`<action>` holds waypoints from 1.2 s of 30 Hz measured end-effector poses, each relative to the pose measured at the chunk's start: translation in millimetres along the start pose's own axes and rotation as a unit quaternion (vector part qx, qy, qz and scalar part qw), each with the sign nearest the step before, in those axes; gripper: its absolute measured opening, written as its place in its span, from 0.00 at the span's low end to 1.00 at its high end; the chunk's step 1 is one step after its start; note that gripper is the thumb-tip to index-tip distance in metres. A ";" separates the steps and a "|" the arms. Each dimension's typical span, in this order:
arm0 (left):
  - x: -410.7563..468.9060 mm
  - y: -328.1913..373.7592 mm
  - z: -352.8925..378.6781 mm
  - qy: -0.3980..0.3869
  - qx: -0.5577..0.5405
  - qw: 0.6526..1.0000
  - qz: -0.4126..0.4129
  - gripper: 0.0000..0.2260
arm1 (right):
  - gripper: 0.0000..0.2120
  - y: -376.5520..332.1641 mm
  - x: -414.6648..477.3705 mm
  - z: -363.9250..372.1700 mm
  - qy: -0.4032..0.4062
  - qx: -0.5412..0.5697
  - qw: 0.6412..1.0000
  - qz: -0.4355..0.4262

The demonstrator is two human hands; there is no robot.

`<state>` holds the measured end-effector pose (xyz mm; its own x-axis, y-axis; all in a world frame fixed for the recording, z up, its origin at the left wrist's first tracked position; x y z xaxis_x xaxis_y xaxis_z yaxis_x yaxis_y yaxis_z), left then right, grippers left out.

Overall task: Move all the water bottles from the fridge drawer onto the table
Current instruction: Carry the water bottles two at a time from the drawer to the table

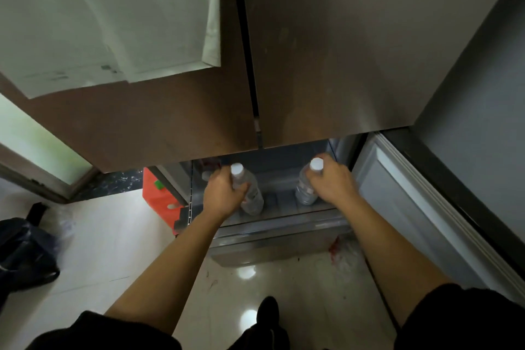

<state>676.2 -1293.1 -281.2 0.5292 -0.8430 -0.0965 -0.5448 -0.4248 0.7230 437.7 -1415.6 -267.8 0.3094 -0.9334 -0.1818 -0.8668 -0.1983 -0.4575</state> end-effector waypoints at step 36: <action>-103.8 5.9 -20.2 0.213 -0.270 0.938 -0.043 0.27 | 0.30 -24.5 -69.0 28.5 0.076 0.276 0.958 -0.026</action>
<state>631.2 -1201.5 -253.2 0.8303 -0.5566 0.0284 -0.1398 -0.1586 0.9774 448.8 -1337.8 -268.8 0.2502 -0.9675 -0.0367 -0.5000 -0.0966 -0.8606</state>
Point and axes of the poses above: each hand's wrist, its own x-axis towards the middle knuckle, its own z-axis out of the palm, y = z × x, the point moved 5 cm from there along x, towards the middle knuckle, and after that the axes turned 11 degrees about -x, right-handed, at the moved point
